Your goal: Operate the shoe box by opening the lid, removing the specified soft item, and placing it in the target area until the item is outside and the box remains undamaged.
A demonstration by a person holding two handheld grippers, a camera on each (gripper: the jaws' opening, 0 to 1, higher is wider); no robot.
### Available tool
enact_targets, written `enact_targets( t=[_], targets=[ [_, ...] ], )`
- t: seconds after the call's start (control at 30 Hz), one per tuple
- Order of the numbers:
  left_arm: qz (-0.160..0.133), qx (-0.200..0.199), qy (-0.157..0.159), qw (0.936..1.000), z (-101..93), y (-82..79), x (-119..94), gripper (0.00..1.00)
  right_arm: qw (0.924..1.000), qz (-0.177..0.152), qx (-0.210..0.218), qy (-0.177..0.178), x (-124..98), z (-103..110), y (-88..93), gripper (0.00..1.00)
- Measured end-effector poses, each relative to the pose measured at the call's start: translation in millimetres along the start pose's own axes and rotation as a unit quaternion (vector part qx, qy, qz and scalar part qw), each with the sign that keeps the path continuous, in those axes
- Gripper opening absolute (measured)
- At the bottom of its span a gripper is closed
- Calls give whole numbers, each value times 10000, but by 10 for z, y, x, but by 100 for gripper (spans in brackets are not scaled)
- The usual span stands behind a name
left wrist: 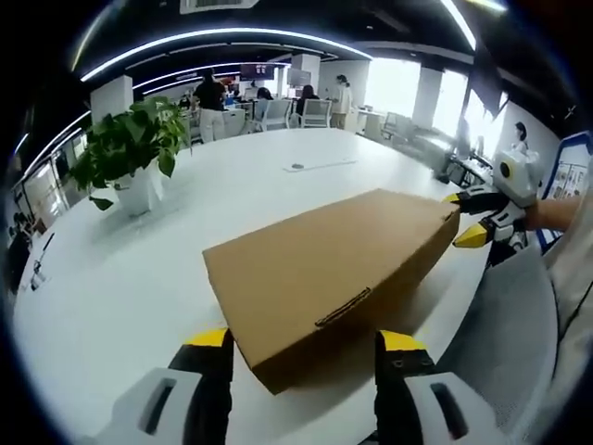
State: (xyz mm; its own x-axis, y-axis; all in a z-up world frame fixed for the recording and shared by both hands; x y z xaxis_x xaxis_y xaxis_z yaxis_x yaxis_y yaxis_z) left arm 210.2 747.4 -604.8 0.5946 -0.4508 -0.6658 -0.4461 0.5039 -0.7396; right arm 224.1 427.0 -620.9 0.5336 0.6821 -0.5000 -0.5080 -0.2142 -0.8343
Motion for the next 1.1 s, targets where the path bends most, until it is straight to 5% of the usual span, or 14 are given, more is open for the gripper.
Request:
enact_targets(
  t=[0.67, 1.1],
  targets=[
    [-653, -75, -91, 9978, 115, -219, -103, 72, 9995, -253, -160, -31, -85, -59, -342, 39],
    [-839, 74, -467, 9954, 248, -321, -113, 58, 9979, -279, -587, 50, -80, -102, -497, 38]
  ],
)
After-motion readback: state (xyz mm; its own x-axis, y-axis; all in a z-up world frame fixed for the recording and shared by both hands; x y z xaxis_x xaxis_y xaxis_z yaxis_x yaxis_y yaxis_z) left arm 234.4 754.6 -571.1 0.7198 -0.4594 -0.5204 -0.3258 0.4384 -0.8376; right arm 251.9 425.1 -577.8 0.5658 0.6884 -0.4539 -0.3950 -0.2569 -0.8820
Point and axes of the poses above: the point that each gripper's makers call its tool centre point, and the gripper's own axes: x roughly forward along the fingers, z roughly to its left, y roughly out of its underside, the point moved 9 cm from there along -x, roughly backward along the fingers, and after that the axes turned 14 degrees about x, right-handed, at the moved point
